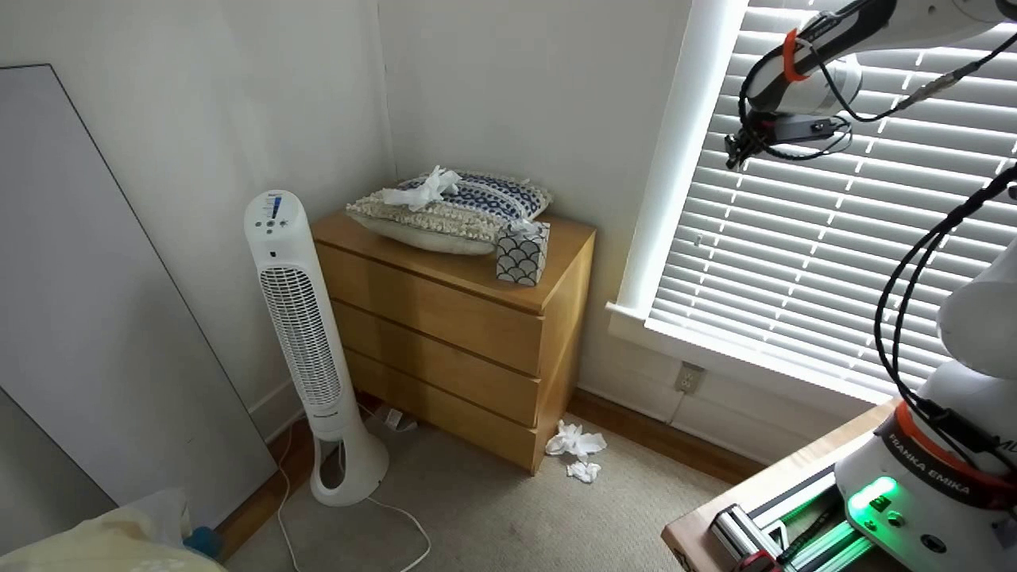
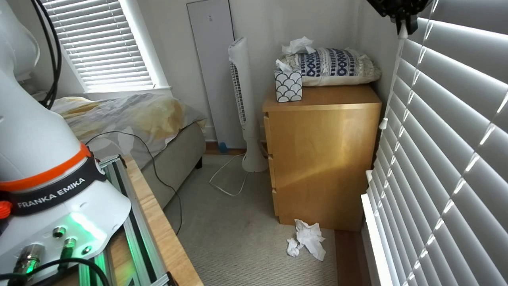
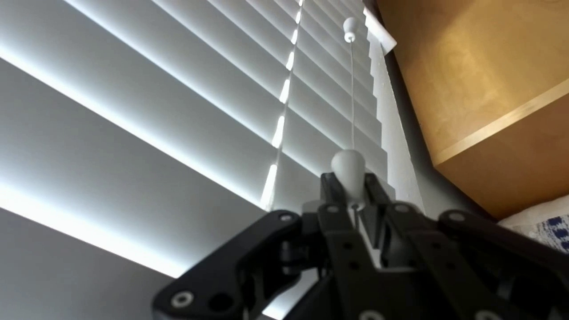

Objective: Pull the short rope to the far right downwards and open the blinds

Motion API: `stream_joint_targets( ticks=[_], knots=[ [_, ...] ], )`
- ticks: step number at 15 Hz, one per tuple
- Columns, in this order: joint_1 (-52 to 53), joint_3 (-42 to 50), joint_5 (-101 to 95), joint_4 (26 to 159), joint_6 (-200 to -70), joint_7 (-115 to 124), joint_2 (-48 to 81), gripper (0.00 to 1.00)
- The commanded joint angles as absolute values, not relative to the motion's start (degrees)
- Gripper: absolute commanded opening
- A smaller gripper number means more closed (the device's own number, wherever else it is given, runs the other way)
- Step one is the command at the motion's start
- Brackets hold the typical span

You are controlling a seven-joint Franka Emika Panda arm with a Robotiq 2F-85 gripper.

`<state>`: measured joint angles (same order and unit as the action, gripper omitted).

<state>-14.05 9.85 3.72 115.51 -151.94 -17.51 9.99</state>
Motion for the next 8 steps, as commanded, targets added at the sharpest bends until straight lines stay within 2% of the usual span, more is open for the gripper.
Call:
stream_joint_targets(
  ticks=[1, 8],
  knots=[
    [-13.6, 11.2, -0.5, 117.5, -145.3, -13.0, 7.4, 0.04],
    [-13.7, 10.9, 0.6, 120.7, -139.4, -13.9, 7.0, 0.04]
  ],
)
